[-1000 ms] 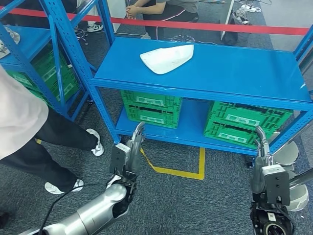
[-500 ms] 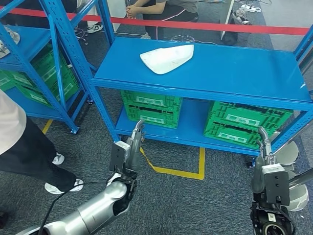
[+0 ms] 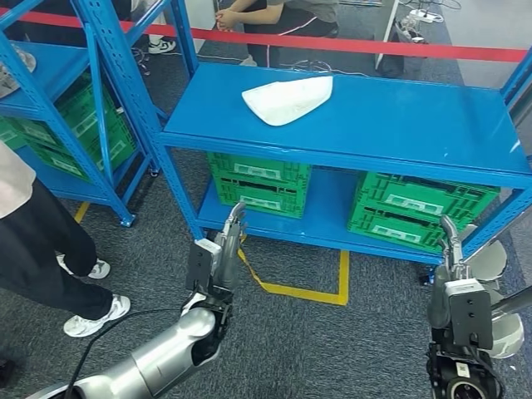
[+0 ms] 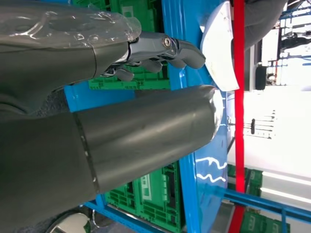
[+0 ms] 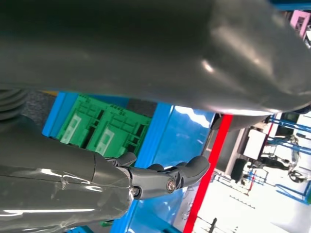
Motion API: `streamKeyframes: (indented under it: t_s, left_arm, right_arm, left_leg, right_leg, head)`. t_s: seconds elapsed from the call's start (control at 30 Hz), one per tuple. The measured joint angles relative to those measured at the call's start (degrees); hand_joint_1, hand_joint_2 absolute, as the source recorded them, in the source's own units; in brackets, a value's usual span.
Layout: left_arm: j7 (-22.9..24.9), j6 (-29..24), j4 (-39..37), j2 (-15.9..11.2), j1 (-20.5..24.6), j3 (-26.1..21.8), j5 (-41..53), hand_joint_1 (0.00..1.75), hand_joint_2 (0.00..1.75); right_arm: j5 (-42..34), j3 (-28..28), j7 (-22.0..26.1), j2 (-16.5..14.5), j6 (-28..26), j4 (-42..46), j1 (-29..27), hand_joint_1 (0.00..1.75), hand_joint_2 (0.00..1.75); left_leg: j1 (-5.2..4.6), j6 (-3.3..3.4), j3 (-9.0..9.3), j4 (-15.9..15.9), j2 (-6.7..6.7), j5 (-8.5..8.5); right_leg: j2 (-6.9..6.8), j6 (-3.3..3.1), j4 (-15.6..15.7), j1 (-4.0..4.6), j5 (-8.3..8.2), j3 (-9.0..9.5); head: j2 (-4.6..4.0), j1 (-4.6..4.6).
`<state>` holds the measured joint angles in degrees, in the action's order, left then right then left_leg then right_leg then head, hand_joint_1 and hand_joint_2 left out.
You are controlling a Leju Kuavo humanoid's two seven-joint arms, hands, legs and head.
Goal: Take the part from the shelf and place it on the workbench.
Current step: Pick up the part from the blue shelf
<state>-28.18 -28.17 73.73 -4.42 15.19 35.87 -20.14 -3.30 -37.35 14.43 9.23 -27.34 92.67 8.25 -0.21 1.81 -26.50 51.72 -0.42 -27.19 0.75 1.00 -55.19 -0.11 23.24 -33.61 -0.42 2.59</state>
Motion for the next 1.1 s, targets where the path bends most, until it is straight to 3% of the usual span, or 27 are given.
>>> streamKeyframes:
  t_s: [0.03, 0.1, 0.13, 0.17, 0.2, 0.27, 0.3, 0.33, 0.4, 0.5, 0.57, 0.63, 0.67, 0.7, 0.73, 0.8, 0.83, 0.9, 1.0, 1.07, 1.1]
  left_arm:
    - [0.00, 0.01, 0.10, 0.02, 0.05, 0.00, 0.01, 0.00, 0.00]
    - [0.01, 0.02, 0.16, 0.04, 0.12, 0.00, 0.01, 0.00, 0.00]
    - [0.01, 0.02, 0.16, 0.05, 0.12, 0.00, 0.01, 0.00, 0.00]
    - [0.01, 0.02, 0.15, 0.05, 0.10, 0.00, 0.01, 0.00, 0.00]
    - [0.00, 0.02, 0.15, 0.05, 0.10, 0.00, 0.01, 0.00, 0.00]
    - [-0.02, 0.00, 0.14, 0.05, 0.10, 0.00, 0.01, 0.00, 0.00]
    - [-0.04, -0.02, 0.14, 0.04, 0.15, 0.00, 0.02, 0.00, 0.00]
    - [-0.06, -0.04, 0.15, 0.04, 0.23, 0.00, 0.03, 0.00, 0.00]
    - [-0.11, -0.08, 0.16, 0.03, 0.40, 0.00, 0.08, 0.00, 0.00]
    - [-0.12, -0.15, 0.18, 0.00, 0.46, 0.00, 0.13, 0.00, 0.00]
    - [-0.11, -0.20, 0.19, -0.02, 0.54, 0.00, 0.14, 0.00, 0.00]
    - [-0.07, -0.33, 0.19, -0.03, 0.38, 0.00, 0.09, 0.00, 0.00]
    - [-0.04, -0.45, 0.19, -0.05, 0.20, 0.00, 0.04, 0.00, 0.00]
    - [-0.02, -0.58, 0.19, -0.09, 0.01, 0.00, -0.02, 0.00, 0.00]
    - [-0.01, -0.71, 0.19, -0.13, -0.11, 0.00, -0.07, 0.00, 0.00]
    - [-0.01, -0.89, 0.20, -0.22, -0.16, 0.00, -0.13, 0.00, 0.00]
    - [0.00, -0.99, 0.21, -0.26, -0.14, 0.00, -0.15, 0.00, 0.00]
    - [0.00, -1.14, 0.35, -0.29, -0.16, 0.00, -0.16, 0.00, 0.00]
    - [-0.03, -1.26, 0.69, -0.29, -0.21, 0.00, -0.17, 0.00, 0.00]
    - [-0.06, -1.29, 0.83, -0.24, -0.21, 0.00, -0.13, 0.00, 0.00]
    - [-0.08, -1.29, 0.84, -0.21, -0.24, 0.00, -0.11, 0.00, 0.00]
  right_arm:
    - [0.03, 0.03, -0.01, 0.02, -0.03, 0.08, 0.00, 0.00, 0.00]
    - [0.06, 0.02, -0.02, 0.04, -0.06, 0.12, -0.12, 0.00, 0.00]
    - [0.07, 0.02, -0.04, 0.07, -0.07, 0.11, -0.25, 0.00, 0.00]
    - [0.07, 0.02, -0.07, 0.09, -0.06, 0.10, -0.38, 0.00, 0.00]
    - [0.07, 0.03, -0.08, 0.11, -0.04, 0.10, -0.46, 0.00, 0.00]
    - [0.07, 0.04, -0.09, 0.13, 0.10, 0.09, -0.46, 0.00, 0.00]
    - [0.07, 0.01, -0.08, 0.13, 0.21, 0.08, -0.42, 0.00, 0.00]
    - [0.07, -0.01, -0.07, 0.13, 0.32, 0.09, -0.32, 0.00, 0.00]
    - [0.07, -0.07, -0.06, 0.13, 0.43, 0.09, -0.21, 0.00, 0.00]
    - [0.07, -0.08, -0.01, 0.13, 0.44, 0.09, -0.24, 0.00, 0.00]
    - [0.07, -0.08, 0.01, 0.13, 0.44, 0.12, -0.18, 0.00, 0.00]
    - [0.05, -0.10, 0.00, 0.13, 0.50, 0.11, -0.20, 0.00, 0.00]
    - [0.05, -0.11, 0.00, 0.14, 0.55, 0.10, -0.24, 0.00, 0.00]
    - [0.04, -0.13, 0.00, 0.13, 0.61, 0.09, -0.27, 0.00, 0.00]
    - [0.04, -0.13, 0.00, 0.13, 0.69, 0.08, -0.28, 0.00, 0.00]
    - [0.12, -0.13, 0.01, 0.13, 0.83, 0.07, -0.28, 0.00, 0.00]
    - [0.25, -0.14, 0.01, 0.13, 0.84, 0.08, -0.26, 0.00, 0.00]
    - [0.68, -0.15, -0.10, 0.13, 0.72, 0.09, -0.26, 0.00, 0.00]
    - [1.38, -0.18, -0.32, 0.14, 0.56, 0.25, -0.24, 0.00, 0.00]
    - [1.66, -0.18, -0.50, 0.16, 0.49, 0.39, -0.09, 0.00, 0.00]
    - [1.76, -0.22, -0.59, 0.17, 0.46, 0.39, -0.04, 0.00, 0.00]
  left_leg:
    - [0.27, 0.20, 0.20, -0.42, 0.09, 0.24]
    - [0.45, 0.34, 0.30, -0.63, 0.21, 0.27]
    - [0.50, 0.31, 0.34, -0.61, 0.22, 0.18]
    - [0.58, 0.18, 0.44, -0.58, 0.19, 0.03]
    - [0.74, -0.04, 0.63, -0.51, 0.13, -0.19]
    - [1.19, -0.82, 1.34, -0.22, 0.01, -1.02]
    - [1.27, -1.28, 1.50, 0.00, -0.04, -1.51]
    - [1.27, -1.72, 1.43, 0.38, -0.07, -1.94]
    - [1.09, -2.45, 0.72, 0.90, -0.12, -2.21]
    - [1.27, -3.33, -0.06, 2.40, -0.01, -2.84]
    - [1.31, -3.76, -3.26, 8.17, 0.13, -4.72]
    - [1.27, -3.81, -9.51, 17.05, 0.16, -6.70]
    - [1.23, -3.67, -12.04, 19.70, 0.15, -6.51]
    - [1.13, -3.38, -13.84, 20.57, 0.15, -5.24]
    - [0.94, -2.89, -14.00, 18.48, 0.14, -2.71]
    - [0.29, -1.38, -11.72, 10.34, 0.16, 3.00]
    - [-0.05, -0.71, -10.46, 6.79, 0.18, 4.61]
    - [-0.51, -0.06, -9.23, 3.91, 0.18, 4.93]
    - [-0.24, -0.07, -8.02, 2.51, 0.07, 4.55]
    - [0.22, 0.12, -6.69, 1.53, 0.10, 4.36]
    - [0.22, 0.23, -6.26, 1.42, 0.10, 4.11]
  right_leg:
    - [-0.04, 0.20, -2.40, 0.00, 1.33, -1.16]
    - [-0.15, 0.70, -10.56, -0.41, 4.91, -4.90]
    - [-0.19, 0.98, -14.31, -0.67, 6.02, -6.69]
    - [-0.24, 1.26, -16.26, -0.95, 6.13, -7.71]
    - [-0.30, 1.55, -15.75, -1.21, 5.08, -7.61]
    - [-0.42, 2.16, -8.93, -1.72, 1.00, -4.50]
    - [-0.37, 2.41, -5.44, -1.77, -0.35, -2.62]
    - [-0.29, 2.31, -2.61, -1.82, -0.67, -1.14]
    - [-0.08, 1.36, -1.17, -1.60, 0.37, -0.40]
    - [0.09, -0.29, -0.92, -1.51, 1.21, -0.10]
    - [0.07, -1.02, -0.63, -1.58, 1.62, 0.64]
    - [0.03, -1.45, -0.54, -1.39, 2.11, 1.20]
    - [0.06, -1.58, -0.53, -1.25, 2.40, 1.51]
    - [0.12, -1.68, -0.51, -1.08, 2.75, 1.94]
    - [0.20, -1.72, -0.50, -0.91, 3.11, 2.46]
    - [0.34, -1.69, -0.40, -0.66, 3.83, 3.53]
    - [0.40, -1.56, -0.35, -0.55, 4.13, 3.86]
    - [0.42, -1.08, -0.16, -0.63, 4.53, 4.05]
    - [0.15, -0.20, -0.12, -0.67, 5.26, 4.34]
    - [-0.14, 0.27, -4.19, -0.60, 7.32, 2.63]
    - [-0.23, 0.48, -8.15, -0.62, 8.85, 0.66]
  head:
    - [0.00, -0.15]
    - [0.00, -0.40]
    - [0.00, -0.40]
    - [0.00, -0.40]
    - [0.00, -0.41]
    - [0.00, -0.44]
    - [0.00, -0.66]
    - [0.00, -0.88]
    - [0.00, -0.79]
    - [0.00, 0.08]
    - [0.00, 0.65]
    - [0.00, 1.16]
    - [0.00, 1.30]
    - [0.00, 1.45]
    - [0.00, 1.62]
    - [0.00, 1.84]
    - [0.00, 1.72]
    - [0.00, 1.61]
    - [0.00, 1.75]
    - [0.00, 1.19]
    - [0.00, 0.86]
